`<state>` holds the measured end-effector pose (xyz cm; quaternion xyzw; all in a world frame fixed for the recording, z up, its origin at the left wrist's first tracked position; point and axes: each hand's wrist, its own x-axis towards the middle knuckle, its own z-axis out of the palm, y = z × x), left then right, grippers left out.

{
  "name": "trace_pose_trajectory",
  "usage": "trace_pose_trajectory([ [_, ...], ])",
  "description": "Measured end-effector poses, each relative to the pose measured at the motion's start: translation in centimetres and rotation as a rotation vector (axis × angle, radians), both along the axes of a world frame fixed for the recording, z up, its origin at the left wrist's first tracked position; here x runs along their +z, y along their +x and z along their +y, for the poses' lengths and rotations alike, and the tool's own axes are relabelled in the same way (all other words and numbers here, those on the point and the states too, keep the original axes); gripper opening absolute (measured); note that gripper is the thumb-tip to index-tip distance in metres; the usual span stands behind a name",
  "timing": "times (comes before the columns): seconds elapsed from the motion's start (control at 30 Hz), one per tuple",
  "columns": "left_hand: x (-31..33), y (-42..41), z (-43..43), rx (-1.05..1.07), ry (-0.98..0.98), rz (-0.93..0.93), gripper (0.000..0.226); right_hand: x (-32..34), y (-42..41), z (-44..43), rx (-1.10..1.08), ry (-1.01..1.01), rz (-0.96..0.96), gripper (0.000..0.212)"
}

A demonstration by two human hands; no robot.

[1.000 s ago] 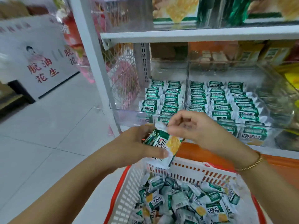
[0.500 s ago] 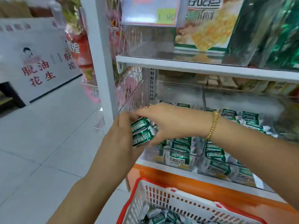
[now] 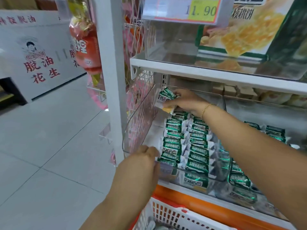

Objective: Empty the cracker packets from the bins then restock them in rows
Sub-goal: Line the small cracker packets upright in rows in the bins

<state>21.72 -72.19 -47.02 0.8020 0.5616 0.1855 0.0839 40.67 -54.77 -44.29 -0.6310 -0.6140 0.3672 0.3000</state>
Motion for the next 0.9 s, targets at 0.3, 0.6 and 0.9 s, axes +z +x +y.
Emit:
trace_pose_trajectory([
  [0.3, -1.4, 0.0, 0.8, -0.024, -0.043, 0.106, 0.028, -3.1, -0.5, 4.1, -0.043, -0.039, 0.213, 0.067],
  [0.6, -1.5, -0.1, 0.9, -0.050, -0.044, 0.103, 0.035, -5.5, -2.0, 4.2, -0.027, 0.157, -0.515, 0.059],
  [0.9, -1.8, -0.2, 1.1, -0.068, -0.040, 0.091, 0.036, -6.9, -2.7, 4.5, 0.030, 0.359, -0.789, 0.064],
])
